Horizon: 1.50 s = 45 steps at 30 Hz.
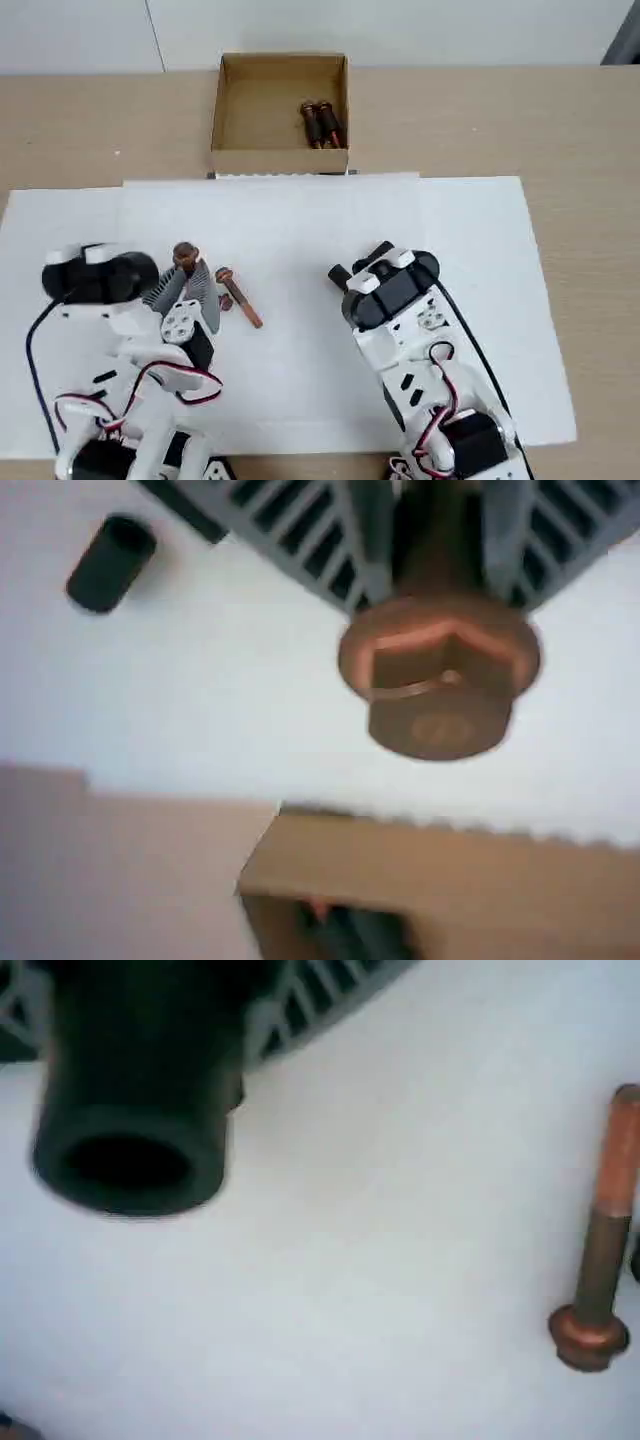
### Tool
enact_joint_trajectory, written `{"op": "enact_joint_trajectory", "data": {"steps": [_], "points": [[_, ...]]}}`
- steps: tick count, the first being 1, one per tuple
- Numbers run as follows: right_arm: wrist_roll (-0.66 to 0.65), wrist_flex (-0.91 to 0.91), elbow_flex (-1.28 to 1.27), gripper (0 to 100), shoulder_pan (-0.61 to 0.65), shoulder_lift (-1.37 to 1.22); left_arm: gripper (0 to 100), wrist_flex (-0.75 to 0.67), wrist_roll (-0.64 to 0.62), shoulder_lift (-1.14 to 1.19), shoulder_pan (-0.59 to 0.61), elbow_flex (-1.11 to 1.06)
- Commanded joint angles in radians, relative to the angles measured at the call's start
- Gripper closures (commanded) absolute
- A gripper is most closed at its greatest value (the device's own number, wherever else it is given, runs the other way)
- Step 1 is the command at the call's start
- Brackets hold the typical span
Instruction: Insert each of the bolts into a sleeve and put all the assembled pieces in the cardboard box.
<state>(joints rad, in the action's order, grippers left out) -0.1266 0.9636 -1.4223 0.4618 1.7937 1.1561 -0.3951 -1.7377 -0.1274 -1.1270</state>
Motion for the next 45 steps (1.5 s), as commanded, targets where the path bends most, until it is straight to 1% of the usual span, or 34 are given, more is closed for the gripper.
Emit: {"op": "enact_joint_trajectory", "data": {"steps": [1,3,6,9,12,14,20,24,31,41,45], "points": [[0.012,-0.033,-0.011,99.6,0.059,0.005,100,-0.115,-0.002,-0.089,0.006,-0.067],[0.012,-0.077,-0.034,99.6,0.110,0.005,100,-0.170,-0.041,-0.084,0.012,-0.090],[0.012,-0.182,-0.078,99.6,0.166,0.005,100,-0.222,-0.152,-0.078,0.006,-0.091],[0.006,-0.269,-0.126,99.6,0.180,0.005,100,-0.267,-0.212,-0.078,0.005,-0.096],[0.006,-0.317,-0.153,99.6,0.182,0.005,100,-0.273,-0.218,-0.078,0.002,-0.096],[0.006,-0.329,-0.157,99.6,0.191,0.005,100,-0.270,-0.221,-0.078,-0.028,-0.096],[0.006,-0.328,-0.158,99.6,0.269,0.005,100,-0.276,-0.221,-0.078,-0.172,-0.093],[0.006,-0.328,-0.158,99.6,0.280,0.005,100,-0.282,-0.221,-0.078,-0.232,-0.096],[0.006,-0.328,-0.158,99.6,0.280,0.005,100,-0.365,-0.221,-0.075,-0.272,-0.124],[0.006,-0.329,-0.155,99.6,0.280,0.005,100,-0.508,-0.219,-0.077,-0.273,-0.251],[0.006,-0.329,-0.155,99.6,0.280,0.005,100,-0.525,-0.219,-0.075,-0.275,-0.278]]}}
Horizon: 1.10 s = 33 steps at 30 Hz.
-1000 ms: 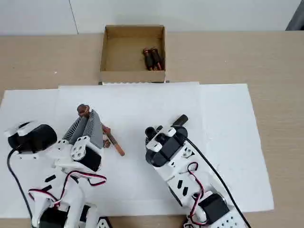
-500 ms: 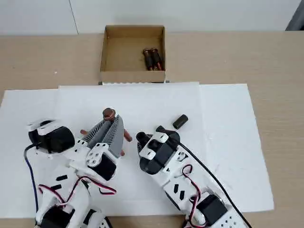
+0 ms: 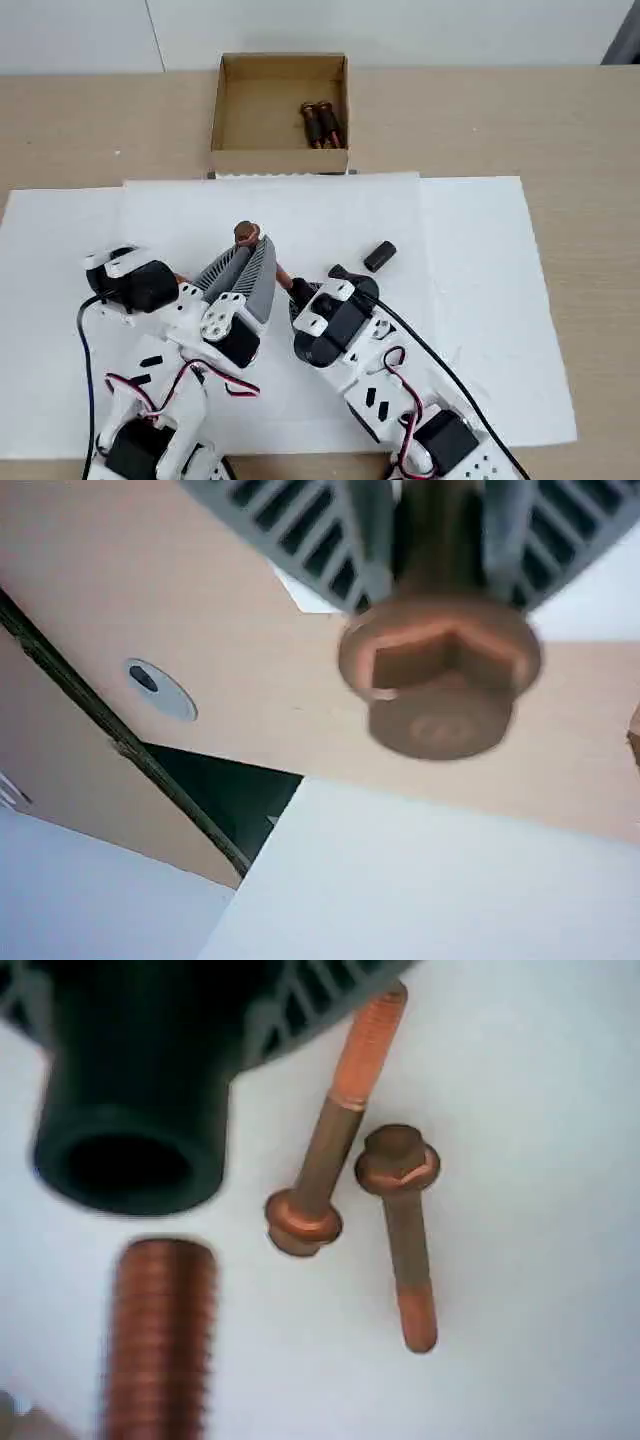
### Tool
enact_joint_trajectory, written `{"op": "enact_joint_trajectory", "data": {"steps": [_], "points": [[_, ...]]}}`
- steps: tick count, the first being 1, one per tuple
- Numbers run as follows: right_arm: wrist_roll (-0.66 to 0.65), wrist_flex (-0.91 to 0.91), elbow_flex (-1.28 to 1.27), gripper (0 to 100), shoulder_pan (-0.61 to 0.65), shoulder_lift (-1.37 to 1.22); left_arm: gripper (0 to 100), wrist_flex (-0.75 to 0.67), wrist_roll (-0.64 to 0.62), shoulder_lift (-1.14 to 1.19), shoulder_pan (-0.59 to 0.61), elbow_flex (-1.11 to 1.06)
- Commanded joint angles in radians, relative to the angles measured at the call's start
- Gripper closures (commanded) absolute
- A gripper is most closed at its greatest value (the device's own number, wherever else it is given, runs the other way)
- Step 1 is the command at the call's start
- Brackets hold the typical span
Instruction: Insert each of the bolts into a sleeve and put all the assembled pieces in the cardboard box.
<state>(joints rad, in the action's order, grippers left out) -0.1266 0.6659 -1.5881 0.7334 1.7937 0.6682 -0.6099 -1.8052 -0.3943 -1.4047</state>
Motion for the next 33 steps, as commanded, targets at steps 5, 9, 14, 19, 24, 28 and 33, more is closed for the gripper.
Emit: {"op": "enact_joint_trajectory", "data": {"steps": [5,9,14,19,24,28,33], "points": [[0.006,-0.031,0.009,99.6,0.008,0.005,100,-0.037,-0.005,-0.008,-0.011,-0.025],[0.006,-0.031,0.009,99.6,0.008,0.005,100,-0.035,-0.005,-0.009,-0.061,-0.050],[0.006,-0.031,0.009,99.6,0.008,0.005,100,-0.037,-0.005,-0.009,-0.092,-0.053],[0.006,-0.031,0.011,99.6,0.008,0.005,100,-0.031,-0.002,-0.008,-0.094,-0.054],[0.005,-0.031,0.012,99.6,0.008,0.005,100,0.015,0.058,-0.008,-0.149,-0.076],[0.005,-0.031,0.012,99.6,0.008,0.005,100,0.058,0.092,-0.009,-0.181,-0.091],[0.005,-0.031,0.011,99.6,0.008,0.005,100,0.129,0.092,-0.008,-0.184,-0.113]]}}
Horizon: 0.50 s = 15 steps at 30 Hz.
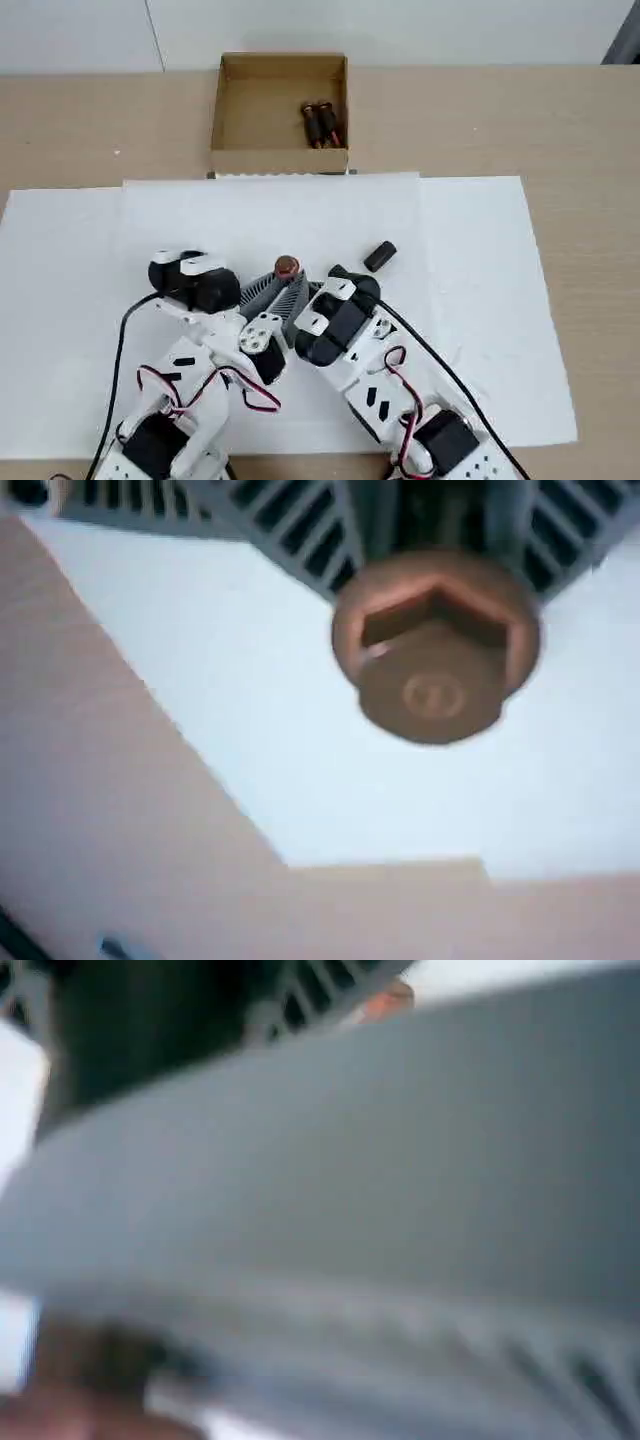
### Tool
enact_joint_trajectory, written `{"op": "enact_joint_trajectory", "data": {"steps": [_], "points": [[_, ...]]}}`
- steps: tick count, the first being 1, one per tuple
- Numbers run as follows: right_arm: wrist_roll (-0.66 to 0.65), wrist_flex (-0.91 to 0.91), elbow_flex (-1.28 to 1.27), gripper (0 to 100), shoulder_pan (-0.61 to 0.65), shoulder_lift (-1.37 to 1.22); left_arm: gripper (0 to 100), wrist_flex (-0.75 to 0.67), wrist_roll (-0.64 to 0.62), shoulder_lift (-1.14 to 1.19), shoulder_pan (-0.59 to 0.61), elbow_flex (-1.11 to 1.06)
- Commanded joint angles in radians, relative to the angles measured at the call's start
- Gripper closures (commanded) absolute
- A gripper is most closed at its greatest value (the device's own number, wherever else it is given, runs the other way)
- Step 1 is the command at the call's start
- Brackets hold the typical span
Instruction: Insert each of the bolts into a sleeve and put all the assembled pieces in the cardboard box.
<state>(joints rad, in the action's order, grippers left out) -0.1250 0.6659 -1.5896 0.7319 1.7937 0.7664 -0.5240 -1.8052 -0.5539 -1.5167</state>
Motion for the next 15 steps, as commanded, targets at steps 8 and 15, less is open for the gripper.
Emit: {"op": "enact_joint_trajectory", "data": {"steps": [8,15], "points": [[0.003,-0.031,0.009,99.6,0.008,0.005,100,0.100,0.006,-0.011,-0.077,-0.018],[0.003,-0.031,0.009,99.6,0.005,0.005,87,0.100,0.041,-0.011,-0.075,-0.015]]}}
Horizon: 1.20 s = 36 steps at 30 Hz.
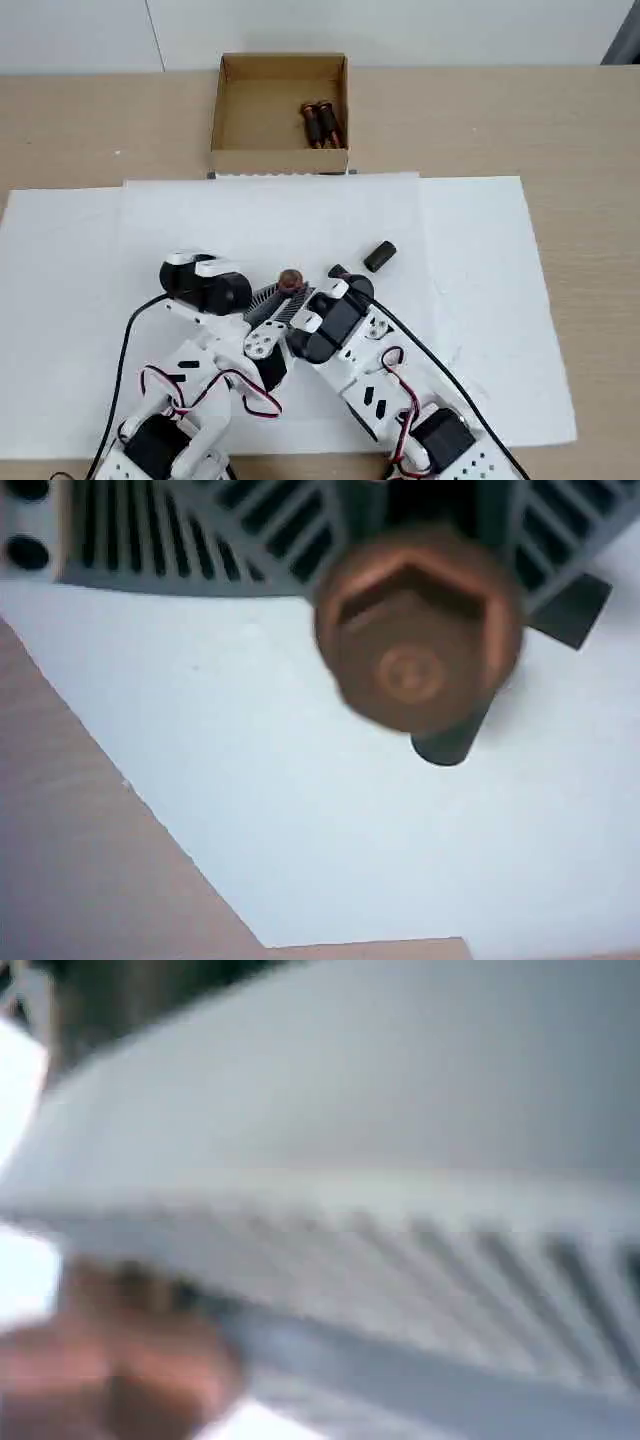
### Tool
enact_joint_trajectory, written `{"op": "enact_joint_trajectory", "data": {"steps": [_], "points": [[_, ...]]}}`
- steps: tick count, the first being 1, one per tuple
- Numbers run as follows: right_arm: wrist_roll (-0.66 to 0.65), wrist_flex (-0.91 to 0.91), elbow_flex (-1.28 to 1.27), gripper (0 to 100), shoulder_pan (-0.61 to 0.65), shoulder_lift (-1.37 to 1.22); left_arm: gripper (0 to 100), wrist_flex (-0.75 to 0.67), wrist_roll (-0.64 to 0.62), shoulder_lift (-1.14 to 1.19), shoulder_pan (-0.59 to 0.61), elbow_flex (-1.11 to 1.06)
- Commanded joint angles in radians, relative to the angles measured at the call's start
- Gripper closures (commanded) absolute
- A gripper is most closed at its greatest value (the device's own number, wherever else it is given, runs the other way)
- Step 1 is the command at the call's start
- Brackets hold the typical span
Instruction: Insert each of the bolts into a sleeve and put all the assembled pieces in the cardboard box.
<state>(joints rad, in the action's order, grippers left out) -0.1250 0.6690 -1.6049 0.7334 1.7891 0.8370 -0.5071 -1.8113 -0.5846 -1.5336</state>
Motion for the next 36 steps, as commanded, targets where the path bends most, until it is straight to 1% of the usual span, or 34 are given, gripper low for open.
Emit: {"op": "enact_joint_trajectory", "data": {"steps": [1,3,7,10,24,26,29,32,36], "points": [[0.003,-0.035,0.025,99.6,0.004,0.010,85,0.029,0.034,-0.005,-0.037,0.004],[0.003,-0.035,0.025,99.6,0.004,0.010,82,0.029,0.041,-0.003,-0.003,0.019],[0.003,-0.035,0.018,99.6,0.004,0.010,82,0.029,0.104,-0.003,0.066,0.033],[0.003,-0.035,0.002,99.6,0.004,0.010,82,0.029,0.129,-0.003,0.106,0.035],[0.008,-0.035,0.000,99.6,0.002,0.010,82,0.034,0.126,-0.003,0.127,0.148],[0.008,-0.035,0.000,99.6,-0.001,0.010,82,0.029,0.126,-0.003,0.169,0.193],[0.011,-0.035,0.003,99.6,-0.044,0.010,82,0.034,0.132,0.002,0.239,0.254],[0.041,-0.033,0.031,99.6,-0.088,0.004,82,0.046,0.164,0.002,0.331,0.248],[0.100,0.018,0.117,99.6,-0.091,-0.002,82,0.104,0.186,0.002,0.425,0.228]]}}
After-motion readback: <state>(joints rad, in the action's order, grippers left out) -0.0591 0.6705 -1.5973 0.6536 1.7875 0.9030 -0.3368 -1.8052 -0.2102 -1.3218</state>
